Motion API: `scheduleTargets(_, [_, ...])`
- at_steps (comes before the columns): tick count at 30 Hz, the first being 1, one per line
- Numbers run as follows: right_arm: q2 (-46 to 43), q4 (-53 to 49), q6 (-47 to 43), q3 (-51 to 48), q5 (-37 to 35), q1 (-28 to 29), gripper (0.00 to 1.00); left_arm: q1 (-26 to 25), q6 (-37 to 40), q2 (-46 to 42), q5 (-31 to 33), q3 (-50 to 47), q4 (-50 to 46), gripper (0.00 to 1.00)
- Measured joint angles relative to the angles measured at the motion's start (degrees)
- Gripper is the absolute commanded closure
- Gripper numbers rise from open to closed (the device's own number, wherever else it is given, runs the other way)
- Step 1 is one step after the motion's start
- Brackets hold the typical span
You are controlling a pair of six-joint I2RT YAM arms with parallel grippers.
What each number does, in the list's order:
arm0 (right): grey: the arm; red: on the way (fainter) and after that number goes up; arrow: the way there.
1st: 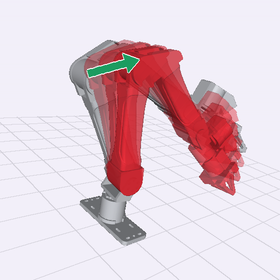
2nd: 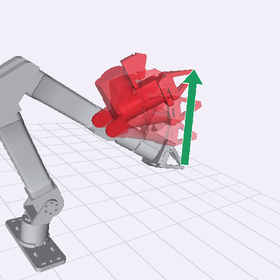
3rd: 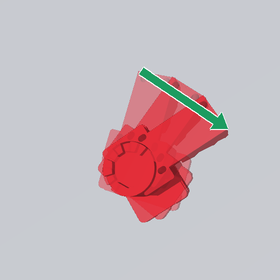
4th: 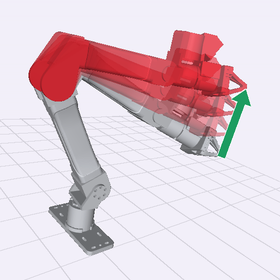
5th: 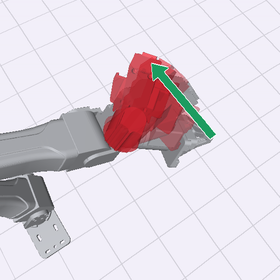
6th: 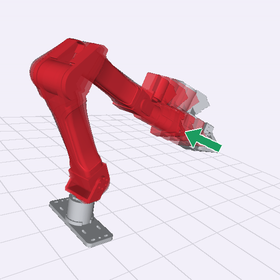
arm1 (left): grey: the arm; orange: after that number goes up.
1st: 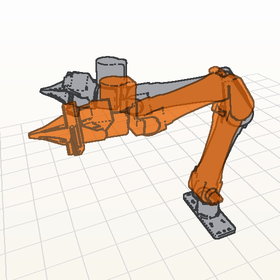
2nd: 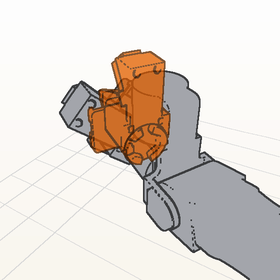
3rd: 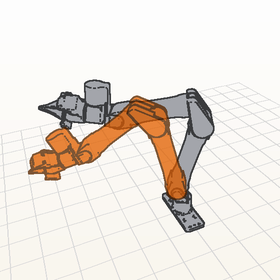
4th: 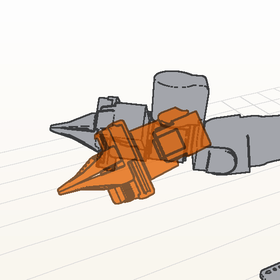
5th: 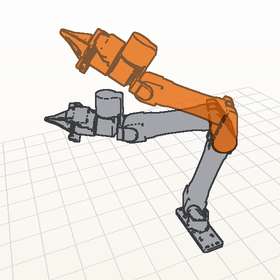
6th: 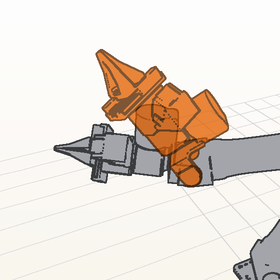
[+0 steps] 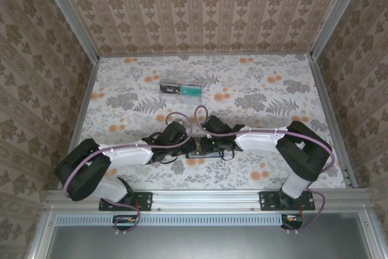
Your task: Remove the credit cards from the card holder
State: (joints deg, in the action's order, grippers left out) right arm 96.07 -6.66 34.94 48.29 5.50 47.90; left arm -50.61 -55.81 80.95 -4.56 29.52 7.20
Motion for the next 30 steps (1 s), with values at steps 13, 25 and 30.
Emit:
scheduleTargets(13, [0.02,-0.04,0.00,0.00,-0.04,0.00,0.88,0.00,-0.74,1.07,-0.98,-1.05,3.52,0.74])
scheduleTargets(25, [-1.97,0.50,1.75,-1.14,0.70,-0.44,0.75,-0.46,-1.18,1.07,-1.14,-1.42,3.54,0.81])
scheduleTargets(30, [-4.59,0.85,3.98,-2.54,1.44,-1.68,0.76,-0.81,-1.18,1.05,-0.79,-1.49,2.60,0.84])
